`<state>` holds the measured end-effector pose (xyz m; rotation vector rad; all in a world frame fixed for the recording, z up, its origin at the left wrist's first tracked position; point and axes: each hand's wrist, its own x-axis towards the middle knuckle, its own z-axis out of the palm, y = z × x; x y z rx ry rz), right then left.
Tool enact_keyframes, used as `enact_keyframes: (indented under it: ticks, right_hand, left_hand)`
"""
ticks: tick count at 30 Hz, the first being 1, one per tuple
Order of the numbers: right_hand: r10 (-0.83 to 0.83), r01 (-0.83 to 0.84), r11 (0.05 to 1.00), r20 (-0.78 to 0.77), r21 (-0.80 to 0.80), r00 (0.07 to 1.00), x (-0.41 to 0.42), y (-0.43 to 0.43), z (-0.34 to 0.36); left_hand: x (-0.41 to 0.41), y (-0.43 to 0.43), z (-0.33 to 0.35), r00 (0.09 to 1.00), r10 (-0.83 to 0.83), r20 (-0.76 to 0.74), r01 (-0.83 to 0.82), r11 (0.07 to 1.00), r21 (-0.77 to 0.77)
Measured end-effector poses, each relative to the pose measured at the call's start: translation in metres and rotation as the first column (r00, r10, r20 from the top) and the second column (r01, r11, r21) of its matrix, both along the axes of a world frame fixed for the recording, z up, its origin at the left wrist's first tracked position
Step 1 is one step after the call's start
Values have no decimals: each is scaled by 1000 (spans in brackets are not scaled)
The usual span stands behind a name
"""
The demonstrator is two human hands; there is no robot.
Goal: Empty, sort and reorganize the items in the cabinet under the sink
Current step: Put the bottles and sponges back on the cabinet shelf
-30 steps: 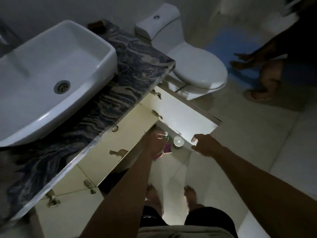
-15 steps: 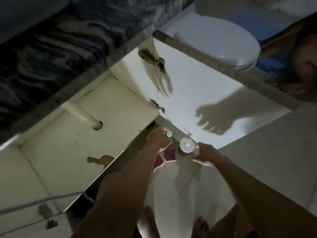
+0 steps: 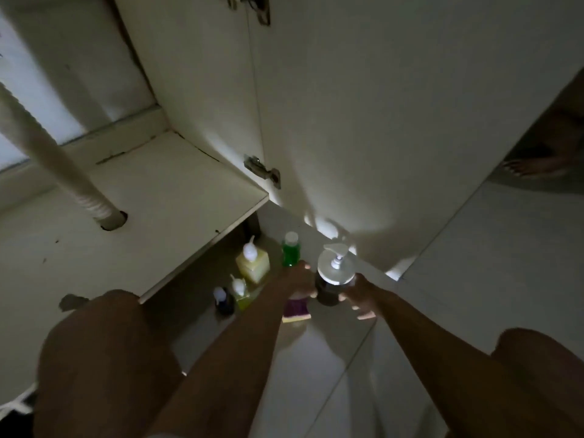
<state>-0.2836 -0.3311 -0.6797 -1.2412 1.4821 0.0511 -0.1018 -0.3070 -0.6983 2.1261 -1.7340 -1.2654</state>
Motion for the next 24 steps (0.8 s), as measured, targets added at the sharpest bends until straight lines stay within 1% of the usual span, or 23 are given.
enact_keyframes:
  ticks: [2,3,5,7,9,10,12,14,16,17,19,22,24]
  right_hand:
    - [-93,108,989,152,-98,984,0,-1,-16]
    - [-101,126,982,178,-138,979,-2,-2,-26]
    - [-68,99,980,175,-173,982,-9,3,-36]
    - [-37,71,977,165,-201,986,-14,6,-42]
    - [-34,73,968,164,-239,986,-15,1,-48]
    - [-39,79,966,163,-248,986,-16,-1,-54]
    - [-46,89,961,166,-261,985,-18,0,-56]
    - [-47,91,959,164,-268,985,-24,4,-58]
    - [-29,64,967,144,-248,989,-25,8,-49]
    - [-9,37,972,123,-230,992,-23,6,-43]
    - [62,-43,983,103,-176,993,-17,-3,-31]
    - [234,-215,967,136,-139,963,6,-15,2]
    - [352,-330,932,163,-148,922,23,-19,28]
  left_hand:
    - [-11,7,-19,998,-14,-58,10,997,-74]
    - [-16,8,-29,994,4,-109,-16,995,-103]
    - [-24,13,-52,977,72,-199,-93,991,-101]
    - [-30,13,-62,971,130,-201,-155,981,-116]
    - [-34,9,-68,968,151,-199,-183,970,-158]
    - [-35,8,-73,963,157,-220,-193,969,-154]
    - [-34,6,-77,924,214,-316,-262,958,-119]
    - [-35,14,-69,855,280,-437,-346,935,-79]
    - [-31,28,-59,806,315,-502,-385,922,-39]
    - [-27,34,-55,800,324,-505,-396,917,-39]
    - [-15,46,-41,820,332,-466,-414,907,-81]
    - [12,63,-12,892,329,-310,-397,898,-189]
    - [30,72,8,908,348,-233,-398,891,-218]
